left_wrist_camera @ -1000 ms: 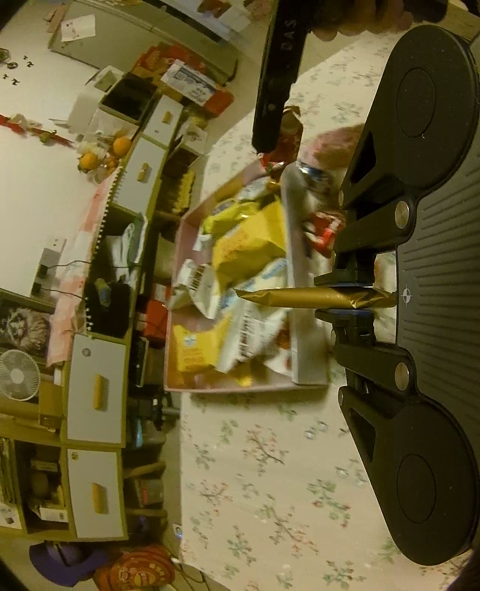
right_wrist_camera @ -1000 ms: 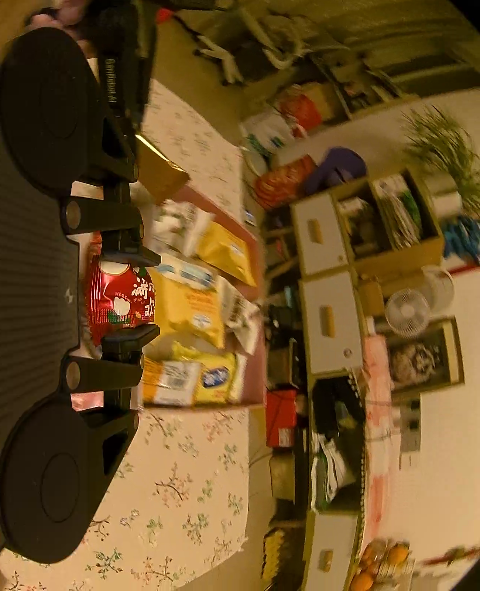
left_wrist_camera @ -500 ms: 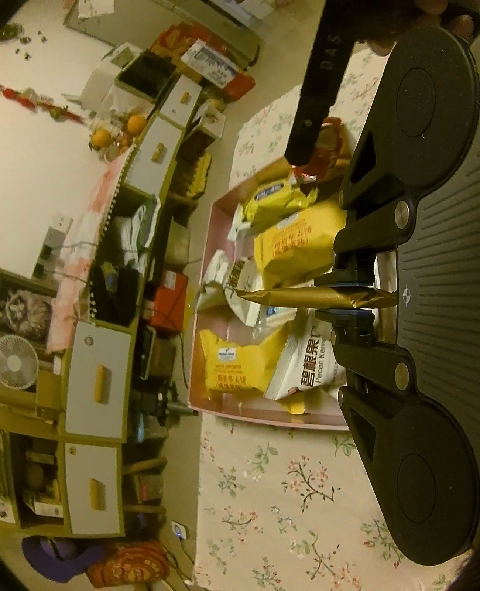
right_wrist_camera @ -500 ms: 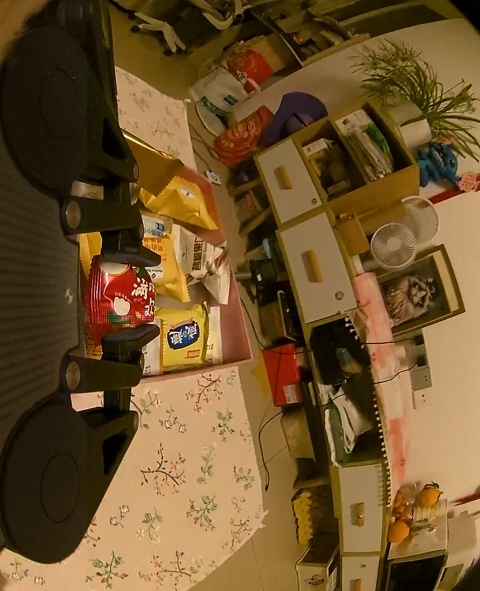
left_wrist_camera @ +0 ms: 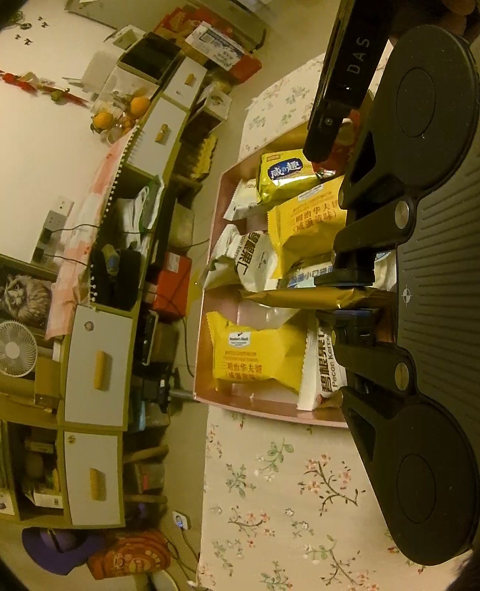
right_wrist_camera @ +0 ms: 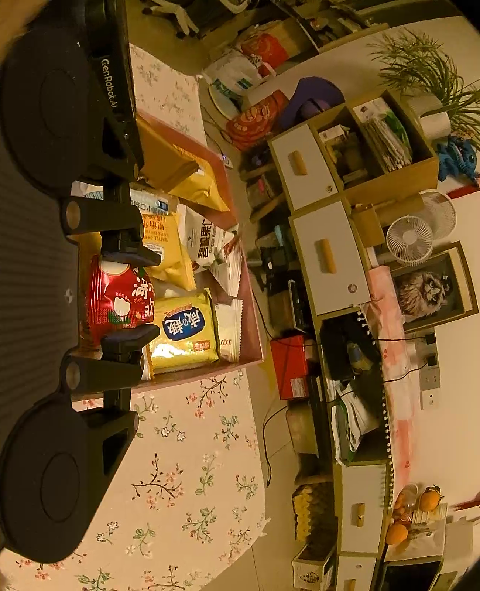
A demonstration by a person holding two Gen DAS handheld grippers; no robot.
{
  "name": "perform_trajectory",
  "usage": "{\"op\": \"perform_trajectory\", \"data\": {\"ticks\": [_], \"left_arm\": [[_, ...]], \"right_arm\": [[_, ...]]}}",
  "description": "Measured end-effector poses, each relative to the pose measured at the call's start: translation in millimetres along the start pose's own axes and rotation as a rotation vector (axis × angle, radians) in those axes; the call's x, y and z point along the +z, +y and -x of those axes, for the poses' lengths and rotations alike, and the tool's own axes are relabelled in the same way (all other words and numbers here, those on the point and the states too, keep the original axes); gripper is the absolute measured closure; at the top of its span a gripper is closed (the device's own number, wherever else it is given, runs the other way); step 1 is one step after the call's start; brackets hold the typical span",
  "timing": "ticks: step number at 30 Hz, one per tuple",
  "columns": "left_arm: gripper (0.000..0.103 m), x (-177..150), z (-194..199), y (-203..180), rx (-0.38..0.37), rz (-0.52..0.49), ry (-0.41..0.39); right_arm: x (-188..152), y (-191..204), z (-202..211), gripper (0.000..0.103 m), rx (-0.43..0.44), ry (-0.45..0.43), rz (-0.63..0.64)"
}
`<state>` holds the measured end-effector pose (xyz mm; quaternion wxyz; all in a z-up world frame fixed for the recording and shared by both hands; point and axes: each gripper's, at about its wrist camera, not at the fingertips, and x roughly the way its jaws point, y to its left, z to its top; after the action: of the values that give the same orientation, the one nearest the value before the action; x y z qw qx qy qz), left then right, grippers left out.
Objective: Organize snacks
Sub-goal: 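Lower the red bag and gold bar into the box and open both tools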
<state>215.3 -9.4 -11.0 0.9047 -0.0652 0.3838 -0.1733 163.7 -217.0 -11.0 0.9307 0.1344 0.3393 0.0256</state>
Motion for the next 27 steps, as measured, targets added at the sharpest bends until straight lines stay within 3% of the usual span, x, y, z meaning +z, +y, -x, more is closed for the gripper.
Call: {"op": "perform_trajectory", "data": {"ticks": [4, 7, 9, 14, 18, 25, 27], "left_arm": [[0.091, -2, 7, -1, -0.01, -0.02, -0.009], [0.087, -3, 10, -3, -0.022, -0.037, 0.008], [0.075, -4, 14, -5, -0.022, -0.054, 0.008], [0.06, -9, 28, -10, -0.021, -0.09, 0.019], [0.039, -17, 44, -11, -0.017, -0.121, 0.0], [0.029, -38, 62, -12, 0.001, -0.165, 0.019], [0.02, -44, 68, -12, 0.011, -0.179, 0.014]], "right_arm": [[1, 1, 6, 0.098, 0.019, 0.003, 0.005], [3, 2, 12, 0.083, 0.027, 0.002, 0.012], [5, 1, 18, 0.073, 0.031, -0.01, 0.012], [11, -2, 31, 0.059, 0.042, -0.025, -0.01], [13, -1, 43, 0.045, 0.034, -0.032, 0.01], [1, 1, 57, 0.036, 0.011, -0.025, 0.032], [-3, 3, 57, 0.036, 0.005, -0.014, 0.051]]}}
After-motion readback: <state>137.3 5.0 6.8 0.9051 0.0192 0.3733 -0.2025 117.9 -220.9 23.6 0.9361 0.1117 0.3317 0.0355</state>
